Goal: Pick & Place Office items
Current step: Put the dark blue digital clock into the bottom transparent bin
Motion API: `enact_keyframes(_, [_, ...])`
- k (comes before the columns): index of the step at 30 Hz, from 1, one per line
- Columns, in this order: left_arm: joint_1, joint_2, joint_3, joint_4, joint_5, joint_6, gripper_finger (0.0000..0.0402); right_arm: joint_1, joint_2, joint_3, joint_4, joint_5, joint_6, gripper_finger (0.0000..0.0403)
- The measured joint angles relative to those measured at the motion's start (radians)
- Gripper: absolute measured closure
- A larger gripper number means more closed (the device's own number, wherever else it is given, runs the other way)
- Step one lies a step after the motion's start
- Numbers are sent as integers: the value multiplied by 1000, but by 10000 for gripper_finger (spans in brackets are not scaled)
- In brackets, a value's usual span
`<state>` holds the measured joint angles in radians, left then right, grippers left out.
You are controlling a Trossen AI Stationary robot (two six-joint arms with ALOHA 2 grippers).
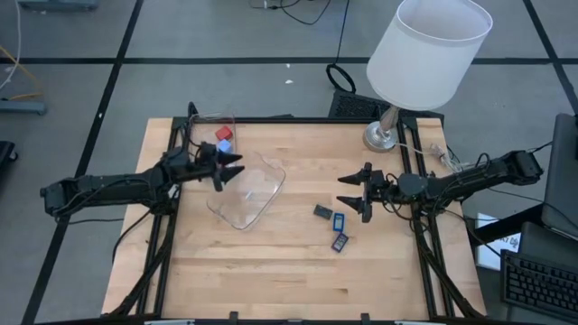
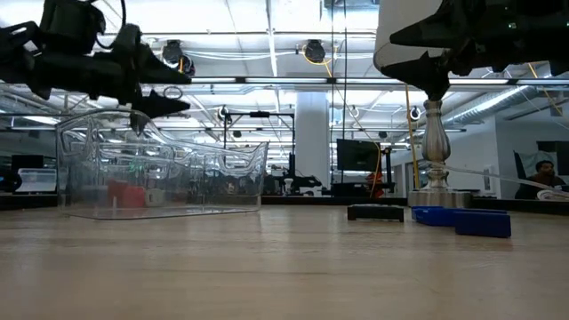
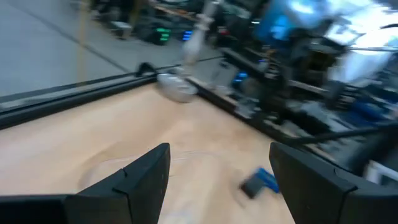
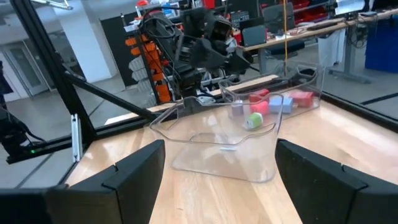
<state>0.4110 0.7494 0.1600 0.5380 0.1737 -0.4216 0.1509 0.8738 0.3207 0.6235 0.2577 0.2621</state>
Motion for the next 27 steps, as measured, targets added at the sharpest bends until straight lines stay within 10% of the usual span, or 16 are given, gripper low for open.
enact_keyframes(15, [-54, 0, 0, 66, 35, 82, 123, -26, 2, -1, 26, 1, 12, 110])
enact_keyframes(22, [-54, 0, 0, 65, 35, 87, 123, 56, 134, -2, 151, -306, -83, 110])
enact_keyframes(27, [-54, 0, 0, 65, 35, 87, 123, 209, 305, 24, 241, -194, -160, 110])
